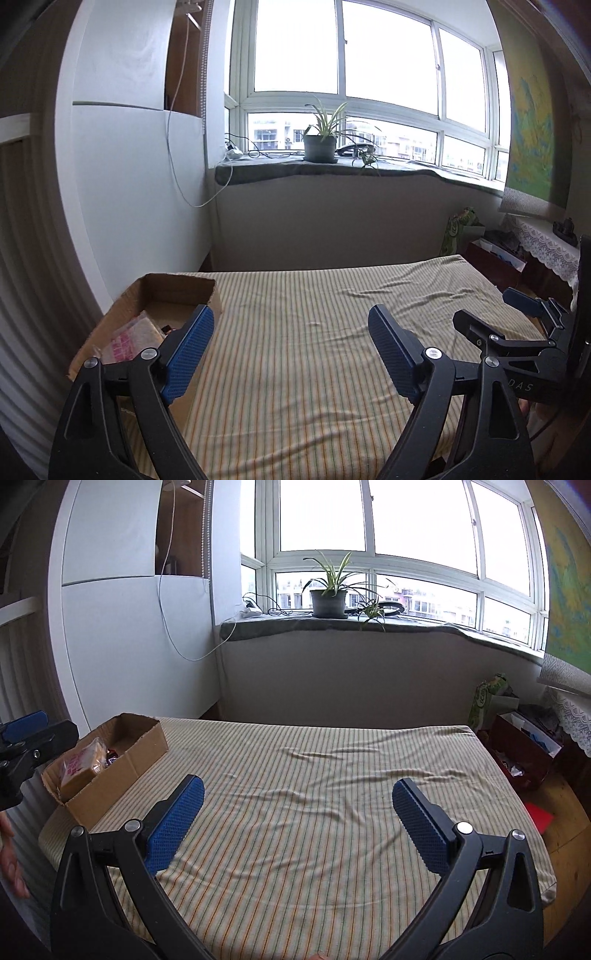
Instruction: Organize snacks
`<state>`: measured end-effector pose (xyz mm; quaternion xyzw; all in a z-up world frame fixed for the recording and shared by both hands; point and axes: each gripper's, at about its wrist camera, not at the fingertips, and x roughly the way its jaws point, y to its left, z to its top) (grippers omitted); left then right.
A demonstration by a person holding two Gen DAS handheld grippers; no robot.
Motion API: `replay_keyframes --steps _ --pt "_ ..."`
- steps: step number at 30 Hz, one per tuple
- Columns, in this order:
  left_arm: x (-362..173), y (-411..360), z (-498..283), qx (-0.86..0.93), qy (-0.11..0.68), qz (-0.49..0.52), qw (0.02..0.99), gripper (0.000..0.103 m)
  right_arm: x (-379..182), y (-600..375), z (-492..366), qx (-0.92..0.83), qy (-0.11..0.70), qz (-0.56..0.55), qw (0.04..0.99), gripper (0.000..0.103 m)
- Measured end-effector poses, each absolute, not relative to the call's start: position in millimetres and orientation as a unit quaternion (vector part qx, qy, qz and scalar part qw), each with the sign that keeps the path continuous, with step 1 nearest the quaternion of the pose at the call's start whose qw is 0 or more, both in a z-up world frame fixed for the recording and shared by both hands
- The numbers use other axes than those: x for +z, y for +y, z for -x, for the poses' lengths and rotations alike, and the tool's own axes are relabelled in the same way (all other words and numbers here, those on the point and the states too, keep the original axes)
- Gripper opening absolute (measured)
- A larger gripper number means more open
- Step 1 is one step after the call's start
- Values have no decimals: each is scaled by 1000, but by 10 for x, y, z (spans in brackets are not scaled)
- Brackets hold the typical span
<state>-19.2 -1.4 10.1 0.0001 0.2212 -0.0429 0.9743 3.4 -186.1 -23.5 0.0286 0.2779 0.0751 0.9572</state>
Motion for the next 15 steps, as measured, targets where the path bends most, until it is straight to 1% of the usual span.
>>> replay_keyframes --steps 1,2,3,11,15 --pt "100 -4 199 -42 220 0 975 93 -236 -1845 -33 77 279 -28 957 103" --pt "100 -2 207 -41 220 1 975 99 -238 -1830 -34 78 279 -26 957 103" --pt "98 6 211 -40 219 1 975 102 -239 -1816 -37 79 280 -25 957 103" --pt "53 107 178 -33 234 22 971 103 -229 -1752 -37 82 282 -19 956 103" --pt "-3 127 148 -11 245 15 969 103 -233 -1729 -50 85 284 -17 955 103"
